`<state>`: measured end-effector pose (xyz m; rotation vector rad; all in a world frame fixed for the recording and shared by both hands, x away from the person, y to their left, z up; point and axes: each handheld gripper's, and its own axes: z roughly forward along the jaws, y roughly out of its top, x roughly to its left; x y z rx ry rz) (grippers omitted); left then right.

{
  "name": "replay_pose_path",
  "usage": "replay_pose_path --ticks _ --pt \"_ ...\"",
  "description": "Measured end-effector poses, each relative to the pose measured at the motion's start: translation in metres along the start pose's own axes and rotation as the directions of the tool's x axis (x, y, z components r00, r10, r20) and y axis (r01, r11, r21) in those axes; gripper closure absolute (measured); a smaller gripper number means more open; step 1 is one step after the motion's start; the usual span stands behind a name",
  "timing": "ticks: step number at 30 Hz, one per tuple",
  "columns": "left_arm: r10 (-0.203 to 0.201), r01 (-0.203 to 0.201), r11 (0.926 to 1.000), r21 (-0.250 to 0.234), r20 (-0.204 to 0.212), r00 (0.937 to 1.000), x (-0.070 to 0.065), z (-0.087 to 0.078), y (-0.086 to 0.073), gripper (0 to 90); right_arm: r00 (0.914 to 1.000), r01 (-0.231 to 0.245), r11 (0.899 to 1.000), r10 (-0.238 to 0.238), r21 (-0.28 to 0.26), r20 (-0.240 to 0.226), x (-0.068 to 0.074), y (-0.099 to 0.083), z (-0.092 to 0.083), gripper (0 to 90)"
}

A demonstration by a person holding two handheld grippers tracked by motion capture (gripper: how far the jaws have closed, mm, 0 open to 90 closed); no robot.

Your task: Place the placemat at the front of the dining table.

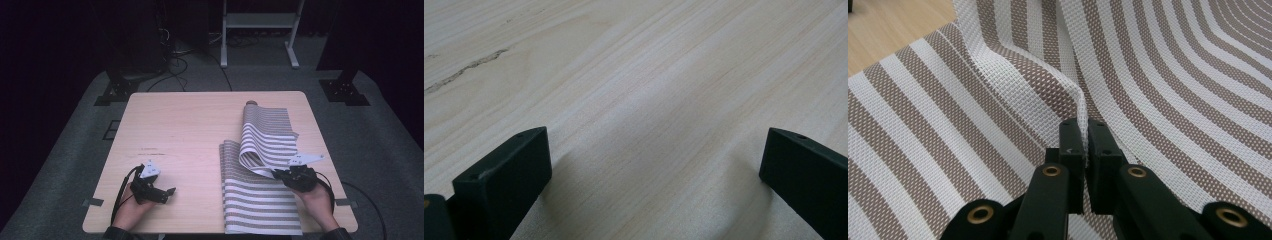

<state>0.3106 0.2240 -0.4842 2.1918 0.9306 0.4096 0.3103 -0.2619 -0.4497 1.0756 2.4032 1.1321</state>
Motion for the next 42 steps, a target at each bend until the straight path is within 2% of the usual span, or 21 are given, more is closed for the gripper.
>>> replay_pose_path --ticks 9,15,17,19,25,26,31,33,42 --pt "0.0 0.0 1.0 0.001 -0.003 1.0 -0.001 -0.001 -0.001 0.0 0.9998 -0.017 0.999 0.017 -0.035 0.009 -0.016 0.014 0.005 86.5" --pt "0.0 0.0 1.0 0.002 -0.004 1.0 0.0 0.0 0.0 0.0 1.0 -0.009 1.0 0.009 -0.023 0.0 -0.024 0.023 0.01 86.6" --pt "-0.002 0.002 1.0 0.004 -0.004 1.0 -0.002 -0.002 -0.001 0.0 0.9996 -0.029 0.999 0.029 -0.028 -0.001 -0.029 0.025 0.015 86.5" --pt "-0.003 0.003 1.0 0.003 -0.003 1.0 -0.002 -0.002 -0.002 0.0 0.9997 -0.022 1.0 0.022 -0.013 0.008 -0.032 0.028 0.018 86.6" --pt "0.002 -0.002 1.0 0.004 -0.001 1.0 -0.001 -0.001 -0.001 0.0 0.9995 -0.024 0.999 0.025 -0.036 0.02 -0.039 0.035 0.021 86.6" --pt "0.003 -0.003 1.0 0.004 -0.001 1.0 -0.001 -0.001 -0.001 0.0 0.9994 -0.032 0.999 0.033 -0.025 0.009 -0.043 0.037 0.022 86.7" --pt "0.0 0.0 1.0 0.002 -0.002 1.0 -0.001 0.0 0.0 0.0 0.9989 -0.046 0.998 0.047 -0.045 0.01 -0.053 0.042 0.027 86.7" --pt "-0.001 0.001 1.0 0.002 -0.002 1.0 -0.001 0.0 0.0 0.0 0.9984 -0.056 0.998 0.056 -0.035 -0.001 -0.056 0.044 0.029 86.6" --pt "0.0 0.0 1.0 0.002 -0.002 1.0 0.0 0.0 0.0 0.0 0.9984 -0.051 0.997 0.053 -0.056 0.022 -0.064 0.053 0.031 86.6"
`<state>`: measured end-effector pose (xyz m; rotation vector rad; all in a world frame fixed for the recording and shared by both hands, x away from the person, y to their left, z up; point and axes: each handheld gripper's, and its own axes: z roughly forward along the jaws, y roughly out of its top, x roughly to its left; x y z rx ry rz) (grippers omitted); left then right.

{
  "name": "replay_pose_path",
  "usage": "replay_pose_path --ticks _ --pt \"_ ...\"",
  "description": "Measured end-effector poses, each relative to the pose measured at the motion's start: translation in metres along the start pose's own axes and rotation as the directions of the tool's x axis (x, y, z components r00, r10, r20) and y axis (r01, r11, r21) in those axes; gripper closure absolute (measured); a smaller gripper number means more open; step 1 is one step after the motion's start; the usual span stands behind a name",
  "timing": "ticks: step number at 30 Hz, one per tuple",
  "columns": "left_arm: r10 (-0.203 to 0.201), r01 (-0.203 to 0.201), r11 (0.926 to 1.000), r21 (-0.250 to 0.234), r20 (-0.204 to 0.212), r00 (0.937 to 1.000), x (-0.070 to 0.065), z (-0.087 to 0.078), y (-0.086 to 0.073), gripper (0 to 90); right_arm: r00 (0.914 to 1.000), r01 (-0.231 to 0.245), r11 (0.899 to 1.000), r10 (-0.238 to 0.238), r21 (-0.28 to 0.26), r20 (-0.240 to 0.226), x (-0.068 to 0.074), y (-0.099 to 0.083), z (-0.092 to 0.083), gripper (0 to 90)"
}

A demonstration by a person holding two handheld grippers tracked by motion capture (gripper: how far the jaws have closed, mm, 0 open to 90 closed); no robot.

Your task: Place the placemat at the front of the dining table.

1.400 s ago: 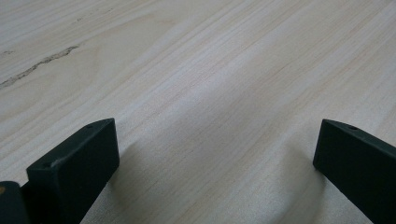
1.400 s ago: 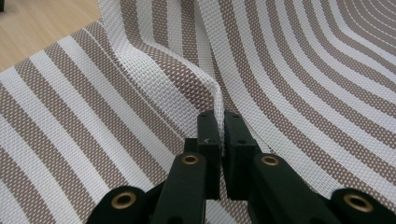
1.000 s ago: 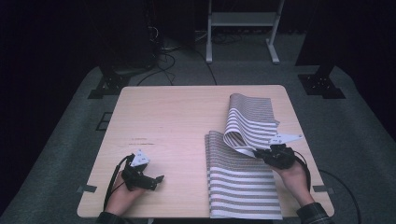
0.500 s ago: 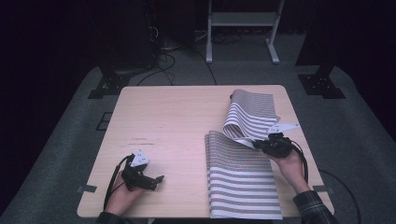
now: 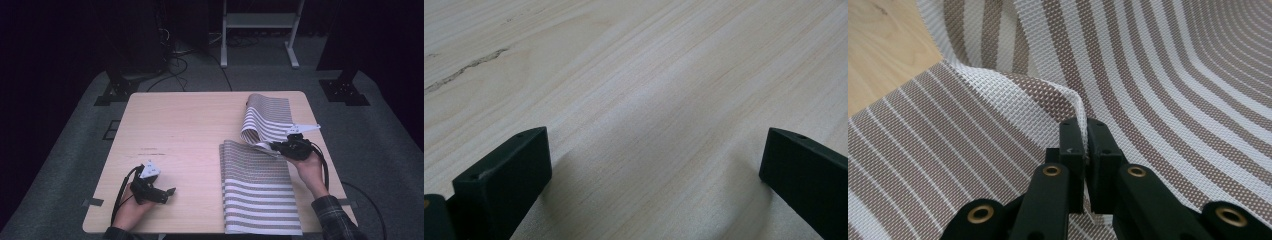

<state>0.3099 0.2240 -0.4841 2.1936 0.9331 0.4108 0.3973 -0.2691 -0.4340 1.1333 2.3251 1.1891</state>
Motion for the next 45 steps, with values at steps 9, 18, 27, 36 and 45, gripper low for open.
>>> replay_pose_path --ticks 9,18,27,36,45 --pt "0.0 0.0 1.0 0.0 0.0 1.0 0.0 0.0 0.0 0.0 0.9996 -0.015 1.0 0.016 -0.02 0.024 -0.012 0.012 0.008 86.6" --pt "-0.002 0.002 1.0 -0.001 -0.001 1.0 0.0 0.0 0.0 0.0 0.9985 -0.027 0.997 0.03 -0.073 0.045 -0.023 0.025 0.003 86.6" --pt "-0.002 0.002 1.0 -0.001 -0.001 1.0 0.0 0.0 0.0 0.0 0.9997 -0.021 1.0 0.022 -0.009 0.008 -0.021 0.022 0.017 86.5" --pt "-0.002 0.002 1.0 -0.001 -0.001 1.0 0.0 0.0 0.0 0.0 0.9996 0.019 0.997 -0.021 0.069 0.021 -0.015 0.018 0.034 86.5" --pt "-0.001 0.001 1.0 0.0 -0.001 1.0 0.0 0.0 0.0 0.0 0.9985 0.015 0.995 -0.02 0.098 0.052 -0.02 0.013 0.039 79.7"
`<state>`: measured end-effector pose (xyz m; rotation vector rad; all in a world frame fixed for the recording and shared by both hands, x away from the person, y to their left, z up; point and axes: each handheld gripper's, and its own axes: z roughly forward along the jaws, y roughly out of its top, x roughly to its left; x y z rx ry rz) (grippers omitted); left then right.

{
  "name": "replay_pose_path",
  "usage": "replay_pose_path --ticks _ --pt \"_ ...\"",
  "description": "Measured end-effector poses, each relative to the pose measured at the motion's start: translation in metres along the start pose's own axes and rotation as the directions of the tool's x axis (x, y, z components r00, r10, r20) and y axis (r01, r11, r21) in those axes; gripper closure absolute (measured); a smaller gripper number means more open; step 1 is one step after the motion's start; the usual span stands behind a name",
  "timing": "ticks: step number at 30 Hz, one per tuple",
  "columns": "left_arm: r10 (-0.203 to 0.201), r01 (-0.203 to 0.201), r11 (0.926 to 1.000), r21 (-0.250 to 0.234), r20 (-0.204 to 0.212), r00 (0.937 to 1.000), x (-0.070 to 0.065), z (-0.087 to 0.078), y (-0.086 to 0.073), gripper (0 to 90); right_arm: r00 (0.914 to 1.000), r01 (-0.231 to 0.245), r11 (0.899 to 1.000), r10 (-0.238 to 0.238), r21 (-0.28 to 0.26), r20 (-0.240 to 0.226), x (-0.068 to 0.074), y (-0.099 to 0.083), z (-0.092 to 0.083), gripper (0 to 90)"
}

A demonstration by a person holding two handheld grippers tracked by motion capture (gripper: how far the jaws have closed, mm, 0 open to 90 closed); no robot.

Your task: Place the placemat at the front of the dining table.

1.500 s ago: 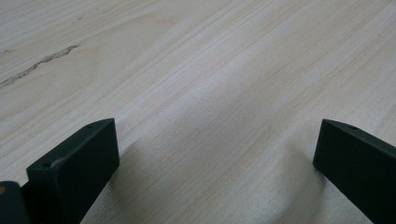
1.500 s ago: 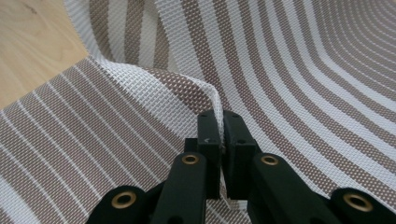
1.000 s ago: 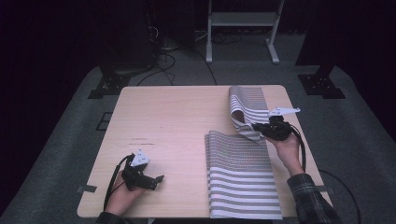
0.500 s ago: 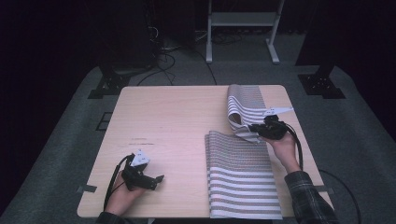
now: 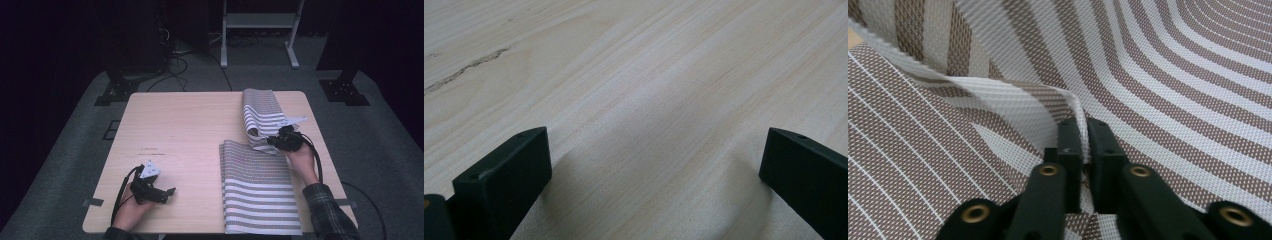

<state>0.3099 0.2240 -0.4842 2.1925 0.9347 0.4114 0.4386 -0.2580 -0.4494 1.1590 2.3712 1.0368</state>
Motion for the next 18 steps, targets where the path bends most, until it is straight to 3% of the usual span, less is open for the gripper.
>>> replay_pose_path --ticks 1,2,4,8,15,18 --pt "0.0 0.0 1.0 0.0 -0.001 1.0 0.0 0.0 0.0 0.0 1.0 0.0 1.0 0.0 -0.01 -0.003 0.0 0.0 -0.001 72.6" --pt "0.0 0.0 1.0 0.0 -0.001 1.0 0.0 0.0 0.0 0.0 0.999 -0.021 0.999 0.019 -0.041 -0.041 -0.001 0.002 -0.008 59.9" --pt "0.0 0.0 1.0 0.0 -0.001 1.0 0.0 0.0 0.0 0.0 0.9965 -0.053 0.994 0.046 -0.098 -0.07 -0.004 0.004 -0.021 57.8" --pt "0.0 0.0 1.0 -0.001 -0.001 1.0 0.0 0.0 0.0 0.0 0.9976 -0.069 0.989 0.067 -0.132 -0.021 -0.009 0.005 -0.033 57.1" --pt "0.0 0.0 1.0 -0.001 -0.001 1.0 0.0 0.0 0.0 0.0 0.9892 -0.114 0.99 0.121 -0.088 0.082 -0.032 -0.007 -0.034 51.6" --pt "0.001 -0.001 1.0 0.0 -0.001 1.0 0.0 0.0 0.0 0.0 0.9849 -0.136 0.988 0.144 -0.078 0.097 -0.038 -0.011 -0.034 50.0"
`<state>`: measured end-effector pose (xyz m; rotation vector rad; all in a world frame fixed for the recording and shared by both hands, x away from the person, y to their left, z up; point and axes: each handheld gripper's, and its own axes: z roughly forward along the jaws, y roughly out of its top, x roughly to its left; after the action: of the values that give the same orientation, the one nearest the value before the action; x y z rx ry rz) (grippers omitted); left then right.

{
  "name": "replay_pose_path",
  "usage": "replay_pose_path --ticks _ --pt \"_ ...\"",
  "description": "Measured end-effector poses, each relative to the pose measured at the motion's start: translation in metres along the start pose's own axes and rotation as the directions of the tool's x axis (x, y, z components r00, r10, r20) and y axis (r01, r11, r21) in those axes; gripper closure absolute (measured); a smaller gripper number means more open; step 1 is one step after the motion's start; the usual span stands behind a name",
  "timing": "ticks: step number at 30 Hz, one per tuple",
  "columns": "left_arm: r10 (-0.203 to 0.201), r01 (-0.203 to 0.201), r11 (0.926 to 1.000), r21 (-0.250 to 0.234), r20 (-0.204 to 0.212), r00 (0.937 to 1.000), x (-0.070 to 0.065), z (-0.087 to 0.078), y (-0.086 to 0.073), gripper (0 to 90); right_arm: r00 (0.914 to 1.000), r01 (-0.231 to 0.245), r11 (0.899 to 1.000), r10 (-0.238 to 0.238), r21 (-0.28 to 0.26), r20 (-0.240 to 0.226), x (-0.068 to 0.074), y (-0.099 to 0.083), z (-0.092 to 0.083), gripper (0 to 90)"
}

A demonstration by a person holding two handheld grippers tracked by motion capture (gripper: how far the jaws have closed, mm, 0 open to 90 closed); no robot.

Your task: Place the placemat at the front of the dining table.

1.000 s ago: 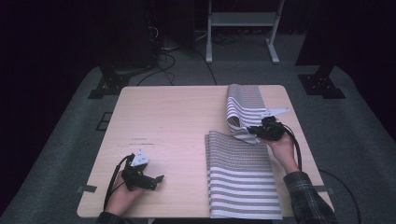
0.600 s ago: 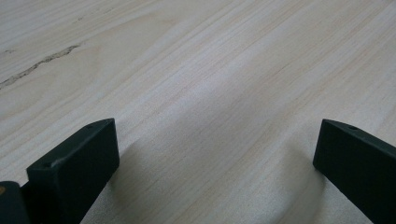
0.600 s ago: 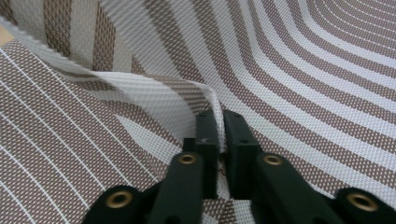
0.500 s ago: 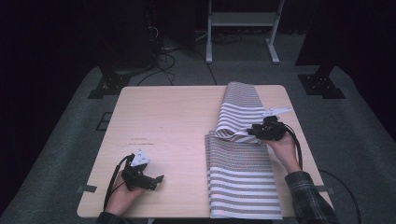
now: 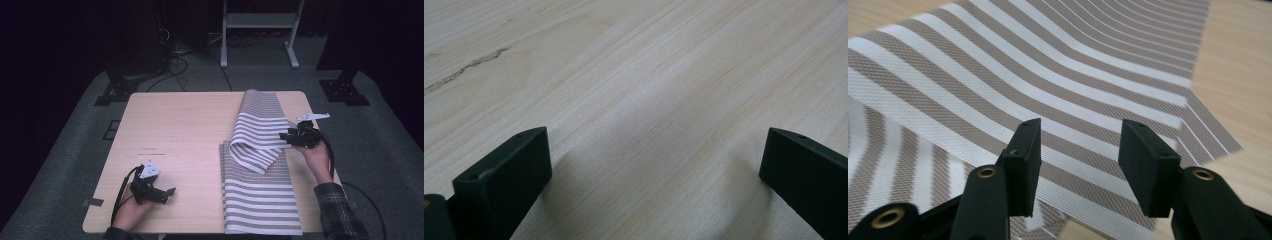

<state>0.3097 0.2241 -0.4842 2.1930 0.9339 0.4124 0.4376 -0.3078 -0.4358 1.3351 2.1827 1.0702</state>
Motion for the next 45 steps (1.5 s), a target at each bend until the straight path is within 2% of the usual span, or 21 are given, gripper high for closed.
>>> replay_pose_path --ticks 3,9,14,19,22,25,26,30,33,39,45 --pt "0.002 -0.002 1.0 0.002 0.0 1.0 0.0 0.0 0.0 0.0 0.9989 -0.043 0.999 0.043 0.027 0.021 -0.012 -0.008 0.002 46.7" --pt "0.002 -0.002 1.0 0.001 0.0 1.0 0.0 0.0 0.0 0.0 0.9959 -0.042 0.996 0.035 0.075 0.083 -0.018 -0.02 0.011 42.5" --pt "0.002 -0.002 1.0 0.001 0.0 1.0 0.0 0.0 0.0 0.0 0.996 -0.045 0.994 0.037 0.097 0.082 -0.02 -0.025 0.015 42.6" --pt "0.002 -0.002 1.0 0.001 0.0 1.0 0.0 -0.001 0.0 0.0 0.9963 -0.022 0.991 0.01 0.134 0.085 -0.016 -0.027 0.02 42.9" --pt "0.003 -0.003 1.0 0.001 0.002 1.0 -0.001 -0.001 -0.001 0.0 0.9962 -0.016 0.991 0.004 0.136 0.088 -0.014 -0.027 0.02 47.5" --pt "0.003 -0.003 1.0 0.002 0.002 1.0 -0.001 -0.001 0.0 0.0 0.9966 -0.006 0.993 -0.004 0.117 0.082 -0.011 -0.029 0.02 55.6" --pt "0.003 -0.003 1.0 0.002 0.002 1.0 -0.001 -0.001 0.0 0.0 0.9966 -0.006 0.993 -0.004 0.117 0.082 -0.011 -0.029 0.02 55.6" --pt "0.002 -0.002 1.0 0.001 0.002 1.0 -0.001 -0.001 0.0 0.0 0.9972 0.018 0.993 -0.026 0.118 0.071 -0.006 -0.029 0.019 77.5" --pt "0.003 -0.003 1.0 0.001 0.002 1.0 -0.001 -0.001 0.0 0.0 0.9939 0.038 0.992 -0.05 0.122 0.098 -0.002 -0.028 0.019 85.2" --pt "0.002 -0.002 1.0 0.001 0.002 1.0 -0.001 -0.001 0.0 0.0 0.9968 0.018 0.995 -0.025 0.099 0.076 -0.005 -0.025 0.014 86.9" --pt "0.002 -0.002 1.0 0.001 0.002 1.0 -0.001 -0.001 0.0 0.0 0.9968 0.035 0.997 -0.04 0.066 0.069 -0.001 -0.018 0.006 87.1"
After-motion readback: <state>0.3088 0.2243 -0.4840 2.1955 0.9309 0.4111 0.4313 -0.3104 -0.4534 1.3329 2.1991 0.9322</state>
